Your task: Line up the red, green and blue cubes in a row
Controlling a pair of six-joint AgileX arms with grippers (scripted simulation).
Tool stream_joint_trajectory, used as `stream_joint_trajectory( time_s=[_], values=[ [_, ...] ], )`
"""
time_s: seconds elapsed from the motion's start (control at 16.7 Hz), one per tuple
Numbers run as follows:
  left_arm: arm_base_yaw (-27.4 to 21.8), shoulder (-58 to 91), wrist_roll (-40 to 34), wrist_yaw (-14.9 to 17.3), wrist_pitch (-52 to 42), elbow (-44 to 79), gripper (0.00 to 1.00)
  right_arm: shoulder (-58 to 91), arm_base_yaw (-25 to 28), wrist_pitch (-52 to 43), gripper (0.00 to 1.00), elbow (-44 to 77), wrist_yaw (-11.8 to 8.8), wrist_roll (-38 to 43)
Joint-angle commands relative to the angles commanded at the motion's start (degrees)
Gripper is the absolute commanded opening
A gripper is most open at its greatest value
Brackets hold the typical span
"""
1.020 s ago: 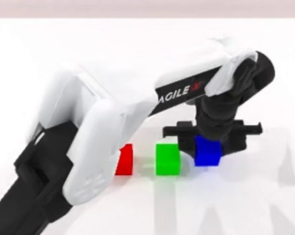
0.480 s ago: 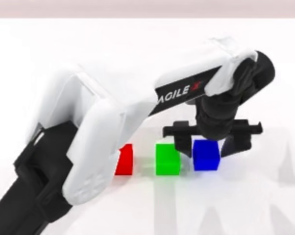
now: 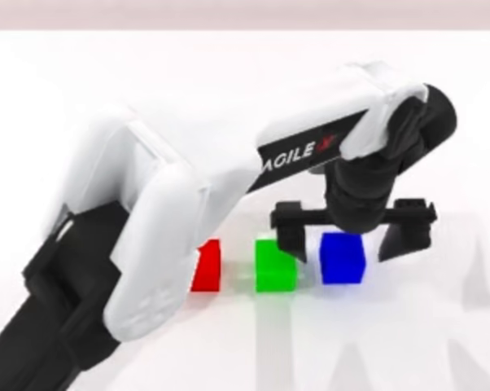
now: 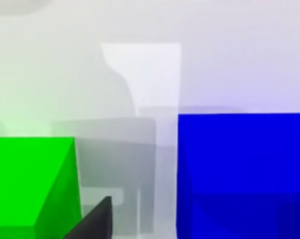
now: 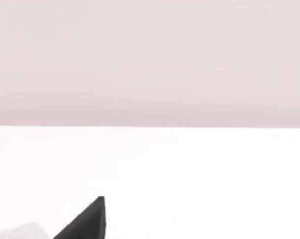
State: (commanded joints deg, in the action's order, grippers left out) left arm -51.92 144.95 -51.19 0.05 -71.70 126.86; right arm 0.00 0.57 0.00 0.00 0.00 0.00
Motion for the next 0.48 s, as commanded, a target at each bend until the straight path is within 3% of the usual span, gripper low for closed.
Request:
stream_joint_trajectory(
  time_s=[0.24,0.48],
  values=[
    [-0.05,0.27,0.02,-0.01,-0.93,0.97,1.00,0.00,0.00,0.00,1.00,0.00,0.00,0.00],
    [0.35,1.52,-0.20,0.00,-8.67,9.99,1.00,0.00,0.00,0.00,1.00,0.00,0.00,0.00]
  ],
)
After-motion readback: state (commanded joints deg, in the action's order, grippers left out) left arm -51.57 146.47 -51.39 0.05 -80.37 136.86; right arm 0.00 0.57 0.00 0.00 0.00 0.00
